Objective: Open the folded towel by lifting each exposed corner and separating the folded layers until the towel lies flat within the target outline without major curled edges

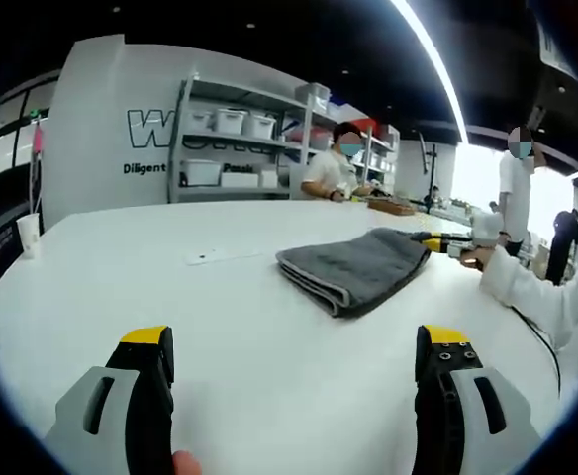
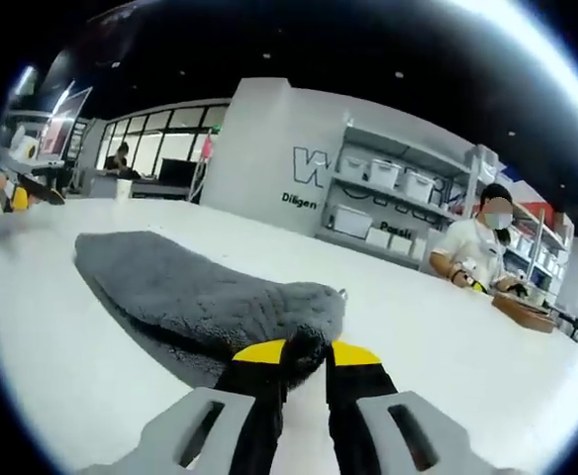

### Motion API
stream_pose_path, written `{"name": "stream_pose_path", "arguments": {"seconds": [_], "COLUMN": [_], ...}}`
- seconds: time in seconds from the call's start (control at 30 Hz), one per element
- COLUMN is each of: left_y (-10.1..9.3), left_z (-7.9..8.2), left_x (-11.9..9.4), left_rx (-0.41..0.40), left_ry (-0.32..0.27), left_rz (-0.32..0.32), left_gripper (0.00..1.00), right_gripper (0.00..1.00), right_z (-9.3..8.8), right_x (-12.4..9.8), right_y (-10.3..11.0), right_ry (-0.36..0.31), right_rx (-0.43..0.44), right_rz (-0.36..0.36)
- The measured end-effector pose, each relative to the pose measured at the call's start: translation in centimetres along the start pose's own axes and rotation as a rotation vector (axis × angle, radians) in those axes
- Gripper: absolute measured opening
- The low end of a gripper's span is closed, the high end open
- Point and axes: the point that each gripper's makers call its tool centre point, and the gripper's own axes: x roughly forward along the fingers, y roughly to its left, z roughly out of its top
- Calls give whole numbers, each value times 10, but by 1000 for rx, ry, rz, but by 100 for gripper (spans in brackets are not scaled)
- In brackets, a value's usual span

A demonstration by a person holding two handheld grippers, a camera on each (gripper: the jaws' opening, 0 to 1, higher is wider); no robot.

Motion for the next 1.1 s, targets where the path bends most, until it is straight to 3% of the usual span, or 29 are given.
{"name": "stream_pose_path", "arguments": {"seconds": [0.23, 0.3, 0.43, 0.6, 1.1], "left_y": [-2, -2, -3, -4, -8], "left_z": [1, 2, 1, 0, -4], "left_x": [-1, -1, 0, 2, 7], "left_rx": [2, 4, 8, 10, 18], "left_ry": [-3, -3, 1, 11, 33], "left_rz": [-3, -5, -9, -12, -21], "left_gripper": [100, 100, 100, 100, 100], "right_gripper": [23, 27, 37, 60, 94], "right_z": [10, 12, 14, 17, 20], "right_x": [-22, -27, -33, -40, -45], "right_y": [-28, -27, -15, 3, 31], "right_ry": [-37, -44, -55, -58, -85], "right_rx": [17, 24, 45, 43, 130], "right_rz": [-101, -104, -69, -37, 68]}}
